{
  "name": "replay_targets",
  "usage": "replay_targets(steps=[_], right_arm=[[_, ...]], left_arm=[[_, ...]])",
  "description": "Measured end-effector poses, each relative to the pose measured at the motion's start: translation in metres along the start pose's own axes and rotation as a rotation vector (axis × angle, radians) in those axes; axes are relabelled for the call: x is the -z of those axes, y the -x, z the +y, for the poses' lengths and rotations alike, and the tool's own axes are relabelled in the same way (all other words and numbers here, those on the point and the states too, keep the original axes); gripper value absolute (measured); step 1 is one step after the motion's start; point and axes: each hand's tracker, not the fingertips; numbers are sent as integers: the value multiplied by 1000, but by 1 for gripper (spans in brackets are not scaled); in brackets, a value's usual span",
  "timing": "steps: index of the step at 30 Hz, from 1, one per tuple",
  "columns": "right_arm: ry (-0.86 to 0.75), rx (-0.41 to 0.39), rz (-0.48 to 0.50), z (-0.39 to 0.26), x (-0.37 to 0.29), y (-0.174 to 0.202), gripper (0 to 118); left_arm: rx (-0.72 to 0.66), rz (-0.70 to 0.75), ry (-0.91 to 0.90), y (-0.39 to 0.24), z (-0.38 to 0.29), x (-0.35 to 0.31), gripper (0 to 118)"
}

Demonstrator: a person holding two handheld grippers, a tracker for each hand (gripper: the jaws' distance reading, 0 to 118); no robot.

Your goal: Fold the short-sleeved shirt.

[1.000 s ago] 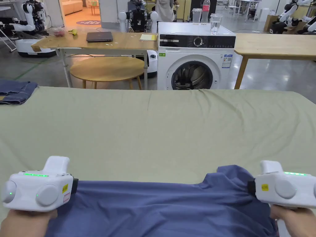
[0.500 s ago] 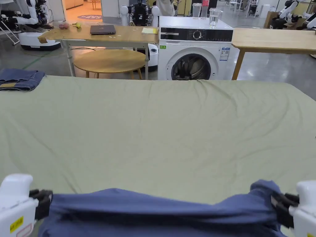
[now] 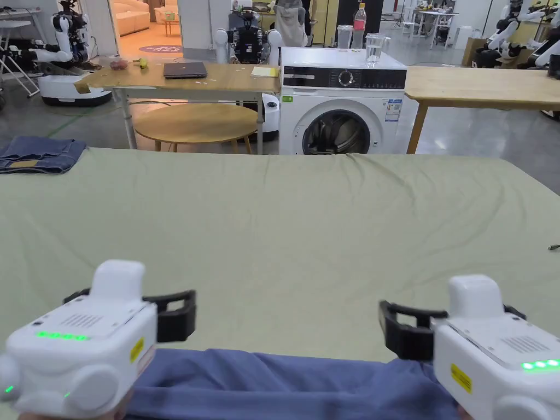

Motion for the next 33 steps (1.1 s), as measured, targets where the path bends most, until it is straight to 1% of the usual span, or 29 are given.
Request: replay_targets(steps=[1,2,3,4,5,6,7,9,10,13,15,18,19,20,21,22,23,25,27,29,30,31,33], right_arm=[[-30,-4,-4,7,5,9,115],[-49,-15,-19,12,7,18,110],[-51,-23,-19,16,8,25,93],[-65,-30,-16,15,7,29,54],[-96,-41,-44,13,8,33,0],[-99,-50,-87,11,9,36,0],[-103,-51,-88,9,9,38,0],[-96,-24,-26,8,7,34,0],[-85,-18,-24,8,8,34,0],[-91,-32,-36,8,8,35,0],[-81,-23,-25,7,9,34,0],[-73,-31,-28,2,10,36,0],[-68,-32,-27,0,11,36,0],[-62,-31,-25,-3,12,37,0],[-55,-30,-23,-6,13,38,0],[-47,-29,-20,-8,14,40,0],[-39,-29,-15,-11,16,41,0],[-26,-29,-5,-15,19,45,0],[-15,-32,5,-18,21,49,0],[-7,-36,15,-19,23,54,0],[-5,-39,17,-19,23,55,0],[-3,-43,20,-19,23,55,0],[-4,-43,24,-19,23,56,0]], left_arm=[[3,-15,-26,-11,10,3,109],[16,-21,-46,-21,17,5,104],[34,-14,-48,-21,15,13,89],[61,-16,-56,-25,16,13,60],[73,-5,-57,-29,15,12,10],[76,-1,-59,-30,13,12,0],[74,4,-59,-26,6,16,0],[55,-7,-62,-20,3,14,0],[40,-34,-50,-17,2,14,0],[54,-12,-42,-7,-5,10,0],[-11,-17,-21,13,-14,9,0],[-105,22,12,58,-44,8,0],[-153,27,23,77,-57,10,1],[-236,23,58,99,-72,10,32],[-312,7,101,119,-85,11,67],[-387,2,138,138,-100,10,97],[-456,2,127,149,-111,2,109],[-599,15,138,177,-133,-4,109],[-778,-18,140,198,-156,-5,109],[-958,-88,151,210,-180,3,109],[-1013,-103,154,209,-189,6,109],[-1084,-163,156,210,-200,13,109],[-1241,-353,123,207,-219,29,109]])
